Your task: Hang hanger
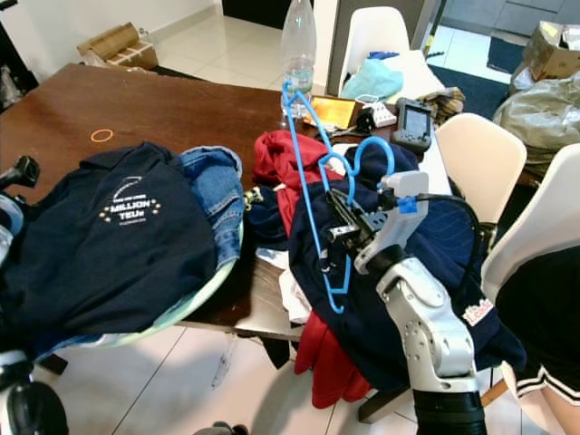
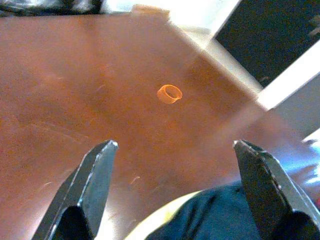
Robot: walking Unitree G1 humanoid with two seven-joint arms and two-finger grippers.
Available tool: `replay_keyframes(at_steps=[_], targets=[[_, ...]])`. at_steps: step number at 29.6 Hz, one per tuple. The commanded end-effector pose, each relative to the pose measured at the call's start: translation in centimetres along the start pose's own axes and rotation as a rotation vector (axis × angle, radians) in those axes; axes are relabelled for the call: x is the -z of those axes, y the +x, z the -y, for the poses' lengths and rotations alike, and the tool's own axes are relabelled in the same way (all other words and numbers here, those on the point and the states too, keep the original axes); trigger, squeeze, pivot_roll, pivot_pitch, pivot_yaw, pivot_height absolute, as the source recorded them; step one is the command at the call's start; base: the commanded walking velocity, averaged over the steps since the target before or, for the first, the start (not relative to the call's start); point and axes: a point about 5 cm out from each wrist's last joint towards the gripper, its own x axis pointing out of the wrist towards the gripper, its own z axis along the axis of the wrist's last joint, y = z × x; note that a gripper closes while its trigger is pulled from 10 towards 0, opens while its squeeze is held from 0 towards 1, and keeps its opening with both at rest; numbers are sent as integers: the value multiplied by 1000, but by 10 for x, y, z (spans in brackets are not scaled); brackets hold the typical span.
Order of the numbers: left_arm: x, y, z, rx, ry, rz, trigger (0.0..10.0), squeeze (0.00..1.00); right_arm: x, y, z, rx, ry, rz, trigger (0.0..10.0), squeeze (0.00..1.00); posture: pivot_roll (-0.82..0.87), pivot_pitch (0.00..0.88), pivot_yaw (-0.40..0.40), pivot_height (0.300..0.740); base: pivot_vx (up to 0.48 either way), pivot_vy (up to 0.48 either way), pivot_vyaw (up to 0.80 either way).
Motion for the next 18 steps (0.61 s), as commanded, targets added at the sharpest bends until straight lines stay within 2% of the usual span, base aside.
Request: replay_keyframes(at_steps=[1, 2, 3, 4, 6, 8, 9, 11, 12, 13, 14, 16, 17, 18], targets=[[-8, 1, 4, 29, -6, 24, 10000, 0, 1, -4, 1, 11, -13, -17, 10000, 0, 89, 178, -51, 740, 0, 0, 0], [-15, 2, 11, 57, -12, 38, 10000, 0, 1, -5, 2, 13, -15, -19, 10000, 0, 85, 182, -53, 740, 0, 0, 0], [-15, 2, 11, 57, -12, 38, 10000, 0, 1, -5, 2, 13, -15, -19, 10000, 0, 85, 182, -53, 740, 0, 0, 0], [-29, 1, 24, 115, -21, 67, 10000, 0, 1, -5, 3, 15, -17, -22, 10000, 0, 86, 184, -55, 740, 0, 0, 0], [-29, 1, 24, 115, -21, 67, 10000, 0, 1, -5, 3, 15, -17, -22, 10000, 0, 86, 184, -55, 740, 0, 0, 0], [-54, -4, 52, 242, -44, 109, 10000, 0, 1, -6, 4, 17, -18, -27, 10000, 0, 88, 187, -57, 740, 0, 0, 0], [-54, -4, 52, 242, -44, 109, 10000, 0, 1, -6, 4, 17, -18, -27, 10000, 0, 88, 187, -57, 740, 0, 0, 0], [-67, -9, 67, 314, -76, 114, 10000, 0, 2, -6, 4, 16, -18, -29, 10000, 0, 89, 189, -57, 740, 0, 0, 0], [-67, -9, 67, 314, -76, 114, 10000, 0, 2, -6, 4, 16, -18, -29, 10000, 0, 89, 189, -57, 740, 0, 0, 0], [-70, -11, 72, 341, -121, 95, 10000, 0, 2, -6, 4, 16, -18, -31, 10000, 0, 89, 189, -57, 740, 0, 0, 0], [-70, -11, 72, 341, -121, 95, 10000, 0, 2, -6, 4, 16, -18, -31, 10000, 0, 89, 189, -57, 740, 0, 0, 0], [-80, -14, 82, 409, -241, 70, 10000, 0, 3, -5, 4, 17, -18, -35, 10000, 0, 89, 189, -57, 740, 0, 0, 0], [-80, -14, 82, 409, -241, 70, 10000, 0, 3, -5, 4, 17, -18, -35, 10000, 0, 89, 189, -57, 740, 0, 0, 0], [-85, -16, 85, 433, -277, 70, 10000, 0, 3, -6, 4, 18, -18, -37, 10000, 0, 88, 191, -60, 740, 0, 0, 0]])
